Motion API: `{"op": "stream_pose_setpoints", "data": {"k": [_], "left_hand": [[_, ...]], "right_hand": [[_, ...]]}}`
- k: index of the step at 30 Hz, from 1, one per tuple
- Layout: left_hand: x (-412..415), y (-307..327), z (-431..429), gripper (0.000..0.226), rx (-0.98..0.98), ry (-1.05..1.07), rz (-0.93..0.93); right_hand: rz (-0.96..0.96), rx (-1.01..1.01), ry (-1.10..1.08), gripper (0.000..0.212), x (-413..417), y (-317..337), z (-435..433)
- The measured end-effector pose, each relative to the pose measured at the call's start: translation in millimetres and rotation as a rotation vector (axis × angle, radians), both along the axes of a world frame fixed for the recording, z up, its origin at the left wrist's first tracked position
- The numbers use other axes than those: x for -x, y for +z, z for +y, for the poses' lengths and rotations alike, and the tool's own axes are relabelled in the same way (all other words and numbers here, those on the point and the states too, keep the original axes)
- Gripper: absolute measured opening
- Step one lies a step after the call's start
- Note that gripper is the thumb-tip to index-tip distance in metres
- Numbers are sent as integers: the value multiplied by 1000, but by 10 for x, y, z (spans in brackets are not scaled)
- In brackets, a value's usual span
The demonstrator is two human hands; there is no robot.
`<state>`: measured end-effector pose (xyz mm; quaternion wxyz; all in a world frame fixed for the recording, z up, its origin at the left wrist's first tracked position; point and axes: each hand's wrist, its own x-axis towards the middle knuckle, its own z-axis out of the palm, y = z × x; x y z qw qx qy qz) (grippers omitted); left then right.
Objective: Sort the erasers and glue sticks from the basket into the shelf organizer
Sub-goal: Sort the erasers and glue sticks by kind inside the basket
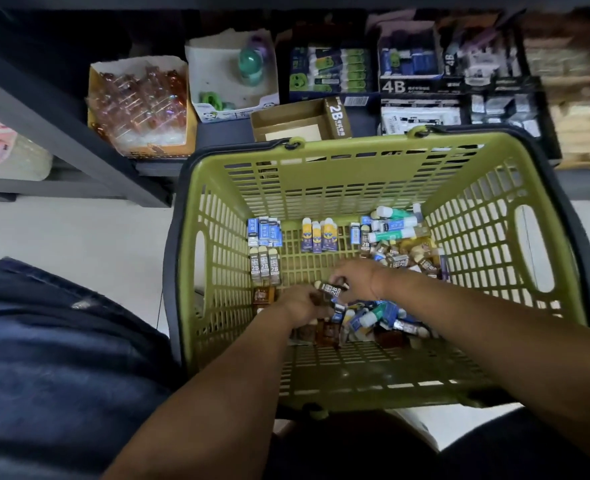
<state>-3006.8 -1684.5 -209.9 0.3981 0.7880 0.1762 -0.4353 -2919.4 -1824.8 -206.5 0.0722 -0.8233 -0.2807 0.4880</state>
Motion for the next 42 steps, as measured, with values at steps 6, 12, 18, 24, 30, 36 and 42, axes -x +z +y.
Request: {"op": "stream_pose_setpoints", "data": {"k": [6, 12, 18, 24, 30, 36, 42], "left_hand": [[7, -50, -192, 42, -54, -119, 77], [1, -28, -296, 24, -134, -72, 21], [39, -9, -242, 17, 77, 272, 36], [63, 25, 234, 22, -161, 676, -147], [60, -28, 275, 25, -10, 1232, -15], [39, -3, 320, 23, 29, 1240, -33], [27, 86, 152, 16, 117, 925, -45]], "right_hand": [[-140, 55, 25, 24, 84, -14, 35], [-20, -120, -389, 14, 24, 12, 105], [106, -183, -749, 28, 68, 29, 432], [70, -67, -861, 25, 248, -230, 661], [53, -182, -879, 13, 321, -298, 746], [146, -186, -783, 15, 261, -211, 684], [586, -261, -956, 38, 90, 29, 284]]}}
